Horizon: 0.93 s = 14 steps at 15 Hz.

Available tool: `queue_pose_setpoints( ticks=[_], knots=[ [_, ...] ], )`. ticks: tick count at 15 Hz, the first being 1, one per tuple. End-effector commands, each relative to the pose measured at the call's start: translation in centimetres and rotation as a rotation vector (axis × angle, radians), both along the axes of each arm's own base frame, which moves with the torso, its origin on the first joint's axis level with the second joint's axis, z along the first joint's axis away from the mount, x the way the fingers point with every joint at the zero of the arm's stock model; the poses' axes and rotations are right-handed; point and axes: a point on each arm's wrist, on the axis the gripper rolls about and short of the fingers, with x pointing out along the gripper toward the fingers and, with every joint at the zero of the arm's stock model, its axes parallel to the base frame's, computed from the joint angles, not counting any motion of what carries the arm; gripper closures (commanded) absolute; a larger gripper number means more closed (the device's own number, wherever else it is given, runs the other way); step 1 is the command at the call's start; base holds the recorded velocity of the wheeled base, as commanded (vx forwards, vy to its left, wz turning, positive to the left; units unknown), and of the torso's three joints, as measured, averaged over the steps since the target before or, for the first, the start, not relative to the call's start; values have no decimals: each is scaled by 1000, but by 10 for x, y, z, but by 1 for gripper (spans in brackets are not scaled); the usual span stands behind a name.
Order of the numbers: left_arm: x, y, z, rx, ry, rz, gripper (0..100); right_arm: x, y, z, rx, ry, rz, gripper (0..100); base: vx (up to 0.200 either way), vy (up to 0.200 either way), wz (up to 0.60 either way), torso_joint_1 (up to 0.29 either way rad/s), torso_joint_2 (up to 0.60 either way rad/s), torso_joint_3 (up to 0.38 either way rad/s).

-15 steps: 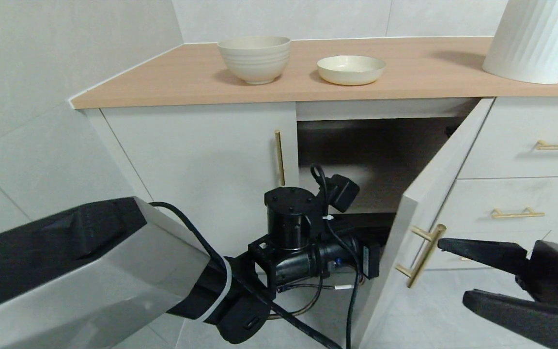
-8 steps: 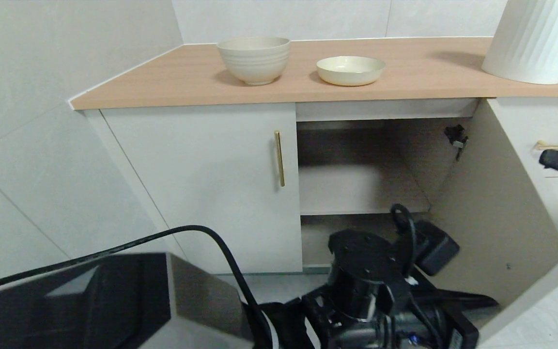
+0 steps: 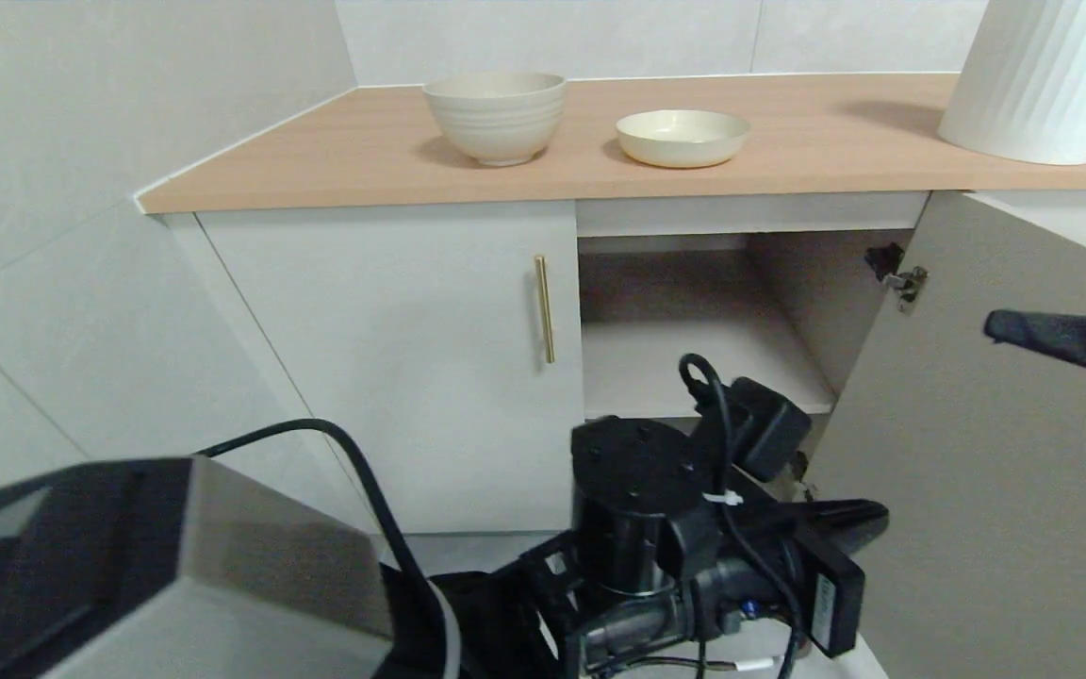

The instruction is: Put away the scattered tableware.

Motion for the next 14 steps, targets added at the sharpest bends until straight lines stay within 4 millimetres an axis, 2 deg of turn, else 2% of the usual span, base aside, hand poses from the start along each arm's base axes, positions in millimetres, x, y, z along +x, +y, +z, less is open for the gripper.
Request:
queue_pose_setpoints(
  ticks=[1,2,3,4,5,7,11,14],
  knots=[
    [18,67,37,-15,-13,148,100,43,28,-28,-105,139,-35,0,0,0,0,0,0,0],
    [19,83,43,2,0,179,100,55,31,-35,-137,152,-76,0,0,0,0,0,0,0],
    [18,123,60,51,39,264,100,87,43,-56,-271,117,-184,0,0,0,0,0,0,0],
    [14,152,73,91,78,329,100,105,51,-71,-375,95,-302,0,0,0,0,0,0,0],
    [7,172,83,119,104,371,100,113,55,-75,-413,97,-383,0,0,0,0,0,0,0],
    [-15,216,105,149,105,467,100,121,61,-78,-431,104,-411,0,0,0,0,0,0,0],
    [-51,259,119,134,75,570,100,125,64,-62,-389,66,-386,0,0,0,0,0,0,0],
    [-58,275,119,152,103,636,100,124,55,-59,-382,67,-420,0,0,0,0,0,0,0]
  ],
)
